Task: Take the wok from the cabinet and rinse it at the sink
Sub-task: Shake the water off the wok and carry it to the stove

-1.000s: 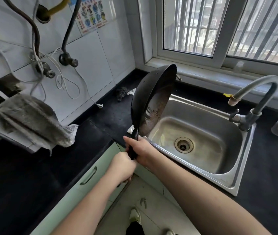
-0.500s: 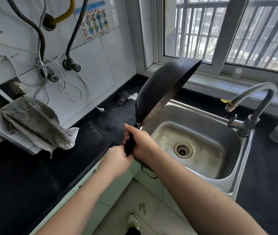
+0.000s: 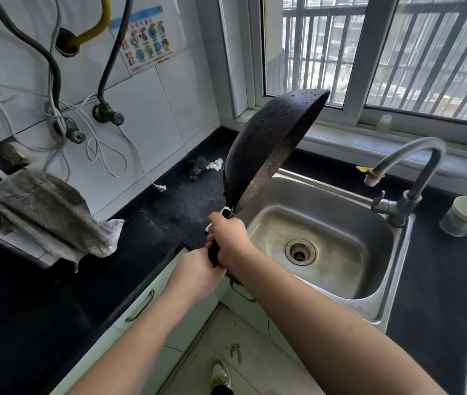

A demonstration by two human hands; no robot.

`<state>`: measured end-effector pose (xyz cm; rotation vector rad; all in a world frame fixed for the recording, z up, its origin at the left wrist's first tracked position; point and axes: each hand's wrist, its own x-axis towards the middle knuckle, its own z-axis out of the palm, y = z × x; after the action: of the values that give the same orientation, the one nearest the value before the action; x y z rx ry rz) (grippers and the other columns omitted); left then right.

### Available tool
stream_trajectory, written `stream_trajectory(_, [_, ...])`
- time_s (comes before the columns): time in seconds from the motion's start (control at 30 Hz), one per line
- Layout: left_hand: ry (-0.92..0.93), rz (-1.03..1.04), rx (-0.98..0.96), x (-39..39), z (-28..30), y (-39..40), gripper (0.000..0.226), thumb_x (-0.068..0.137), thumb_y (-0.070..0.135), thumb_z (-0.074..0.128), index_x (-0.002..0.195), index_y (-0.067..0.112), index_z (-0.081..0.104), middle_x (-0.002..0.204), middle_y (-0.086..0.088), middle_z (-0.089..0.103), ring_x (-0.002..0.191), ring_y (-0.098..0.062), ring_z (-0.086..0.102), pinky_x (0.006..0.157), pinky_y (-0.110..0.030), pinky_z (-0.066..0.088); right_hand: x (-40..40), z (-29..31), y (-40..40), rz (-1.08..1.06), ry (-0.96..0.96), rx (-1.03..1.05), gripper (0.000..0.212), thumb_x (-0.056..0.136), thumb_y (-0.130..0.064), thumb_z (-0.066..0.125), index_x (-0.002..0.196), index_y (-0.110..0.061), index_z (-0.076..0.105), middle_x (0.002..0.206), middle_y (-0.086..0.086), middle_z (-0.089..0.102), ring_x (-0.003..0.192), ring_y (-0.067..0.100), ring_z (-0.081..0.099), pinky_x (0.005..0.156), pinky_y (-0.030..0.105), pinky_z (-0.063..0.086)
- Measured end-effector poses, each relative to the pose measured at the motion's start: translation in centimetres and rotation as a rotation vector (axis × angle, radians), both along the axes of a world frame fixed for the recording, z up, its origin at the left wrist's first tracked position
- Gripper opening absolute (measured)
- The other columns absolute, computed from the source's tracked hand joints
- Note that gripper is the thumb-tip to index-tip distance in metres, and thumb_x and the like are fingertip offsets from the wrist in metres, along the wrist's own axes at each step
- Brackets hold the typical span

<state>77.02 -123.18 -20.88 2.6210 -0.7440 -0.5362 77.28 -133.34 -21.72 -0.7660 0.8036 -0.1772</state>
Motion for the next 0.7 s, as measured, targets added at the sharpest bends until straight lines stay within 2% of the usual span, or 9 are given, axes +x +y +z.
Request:
stream_trajectory(0.23, [-0.014,-0.033,0.006,0.2,0.0,-0.6,0.02,0.082,0.03,0.05,0.067,0.018,0.051,0.059,-0.001,0.06,0.047,-0.019,0.048,0.04,-0.023,0.027,-0.2,0.2,-0.6,-0.042,0.012,-0.021,0.023,0.084,-0.007,0.048,0.067,-0.014,0.034,0.046,-0.001,0.035,0.036,0.012,0.029,0.042,0.022,0.025])
stream_trajectory(0.37, [0.007,-0.045,-0.016,-0.1,-0.5,-1.2,0.02,0.082,0.031,0.051,0.065,0.021,0.047,0.058,0.002,0.058,0.048,-0.016,0.049,0.04,-0.024,0.026,-0.6,-0.4,-1.3,-0.055,0.038,-0.057,0.021,0.083,-0.008,0.05,0.066,-0.011,0.037,0.05,0.002,0.038,0.036,0.013,0.03,0.042,0.021,0.026])
stream_trajectory(0.53, [0.038,-0.045,-0.056,-0.7,-1.0,-2.3,0.02,0.078,0.034,0.048,0.061,0.025,0.042,0.049,0.005,0.05,0.041,-0.011,0.041,0.033,-0.022,0.022,-1.0,-0.8,-2.5,-0.058,0.084,-0.107,0.021,0.077,-0.012,0.05,0.059,-0.012,0.041,0.035,-0.003,0.04,0.037,0.016,0.033,0.047,0.028,0.029])
stream_trajectory(0.7, [0.067,-0.056,-0.043,-0.7,-1.1,-3.2,0.023,0.082,0.03,0.048,0.061,0.025,0.041,0.051,0.006,0.047,0.044,-0.013,0.04,0.038,-0.023,0.023,-0.9,-0.5,-3.1,-0.06,0.14,-0.106,0.021,0.077,-0.012,0.049,0.059,-0.014,0.037,0.044,0.001,0.035,0.038,0.017,0.03,0.05,0.029,0.026])
